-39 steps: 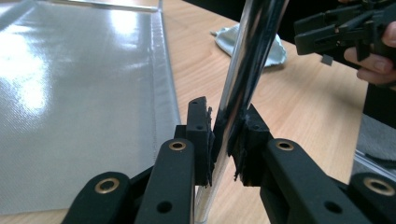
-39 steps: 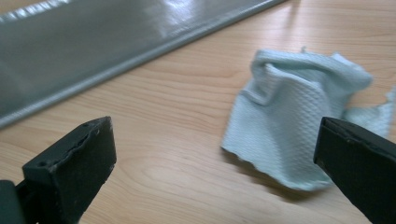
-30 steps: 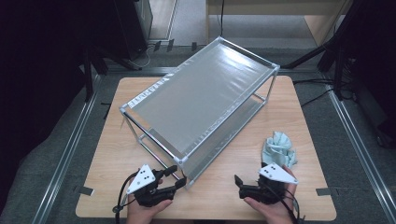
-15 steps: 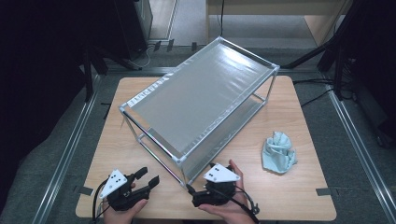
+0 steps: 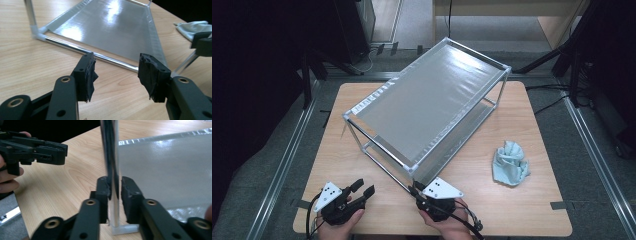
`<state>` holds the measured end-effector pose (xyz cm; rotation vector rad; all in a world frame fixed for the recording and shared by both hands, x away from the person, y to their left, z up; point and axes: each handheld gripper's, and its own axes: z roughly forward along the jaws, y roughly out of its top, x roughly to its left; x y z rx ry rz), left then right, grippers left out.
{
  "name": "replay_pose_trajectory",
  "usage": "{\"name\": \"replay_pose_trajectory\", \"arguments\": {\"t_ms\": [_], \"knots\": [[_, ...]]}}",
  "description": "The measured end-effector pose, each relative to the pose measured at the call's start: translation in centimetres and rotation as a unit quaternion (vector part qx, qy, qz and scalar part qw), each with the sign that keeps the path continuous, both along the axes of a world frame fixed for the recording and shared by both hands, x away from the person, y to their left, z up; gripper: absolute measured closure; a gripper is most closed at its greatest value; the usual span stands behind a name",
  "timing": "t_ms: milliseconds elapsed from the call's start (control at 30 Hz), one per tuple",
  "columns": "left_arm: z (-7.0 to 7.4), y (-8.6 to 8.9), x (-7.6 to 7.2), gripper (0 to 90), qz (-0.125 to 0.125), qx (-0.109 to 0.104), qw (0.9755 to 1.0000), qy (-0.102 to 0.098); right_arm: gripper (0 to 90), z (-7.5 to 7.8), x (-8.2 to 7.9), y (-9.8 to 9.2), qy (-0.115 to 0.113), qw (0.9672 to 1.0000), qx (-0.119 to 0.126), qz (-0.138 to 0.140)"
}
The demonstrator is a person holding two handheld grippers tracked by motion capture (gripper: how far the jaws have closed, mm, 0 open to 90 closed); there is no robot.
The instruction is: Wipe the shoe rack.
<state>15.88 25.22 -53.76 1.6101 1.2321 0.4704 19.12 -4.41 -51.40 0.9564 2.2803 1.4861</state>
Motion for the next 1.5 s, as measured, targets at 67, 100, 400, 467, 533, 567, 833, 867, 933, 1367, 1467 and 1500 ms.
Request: {"name": "replay_pose_trajectory", "arguments": {"t_ms": [67, 100, 400, 467, 533, 567, 833, 867, 933, 1367, 1467, 1500], "knots": [[0.0, -0.1, 0.3, 47.3, 0.003, 0.001, 1.0, 0.0, 79.6, -0.1, 0.1, -0.9, -0.001, 1.0, 0.004, -0.007], [0.0, -0.2, 0.5, 47.3, 0.005, 0.004, 1.0, 0.001, 79.9, -0.1, 0.1, -1.5, -0.004, 0.9999, 0.004, -0.011], [-0.2, -1.5, 3.7, 46.6, 0.023, 0.035, 0.9991, -0.005, 79.8, 0.0, -0.1, -7.1, 0.0, 0.9979, 0.012, -0.063], [-0.2, -1.9, 4.5, 45.8, 0.03, 0.044, 0.9985, -0.007, 79.8, -0.1, -0.3, -8.2, -0.002, 0.9974, 0.012, -0.072], [0.0, -2.4, 5.5, 43.8, 0.041, 0.043, 0.9982, -0.001, 79.7, -0.1, -0.6, -9.3, -0.002, 0.9967, 0.015, -0.08], [0.1, -2.5, 5.9, 42.3, 0.041, 0.044, 0.9982, -0.001, 79.6, -0.1, -0.8, -10.0, 0.0, 0.9964, 0.017, -0.083], [0.4, -4.5, 8.2, 75.3, -0.029, 0.043, 0.9983, -0.028, 79.5, 0.2, -1.8, -13.2, 0.006, 0.9965, 0.012, -0.083], [0.4, -4.4, 8.1, 78.9, -0.043, 0.046, 0.9976, -0.029, 79.6, 0.2, -1.8, -13.4, 0.005, 0.9963, 0.011, -0.085], [0.5, -4.3, 7.8, 79.6, -0.059, 0.049, 0.9968, -0.025, 79.4, 0.3, -1.6, -13.9, 0.009, 0.9956, 0.011, -0.093], [0.4, -4.0, 1.6, 80.0, -0.109, 0.044, 0.9927, -0.028, 79.0, 0.3, 2.4, -14.5, 0.0, 0.9887, 0.006, -0.15], [0.3, -4.3, 0.3, 80.1, -0.111, 0.043, 0.9926, -0.027, 79.1, 0.3, 3.3, -14.3, 0.0, 0.9879, 0.005, -0.155], [0.3, -4.5, 0.0, 80.1, -0.111, 0.042, 0.9926, -0.026, 79.4, 0.3, 3.6, -14.2, -0.004, 0.9881, 0.002, -0.154]]}}
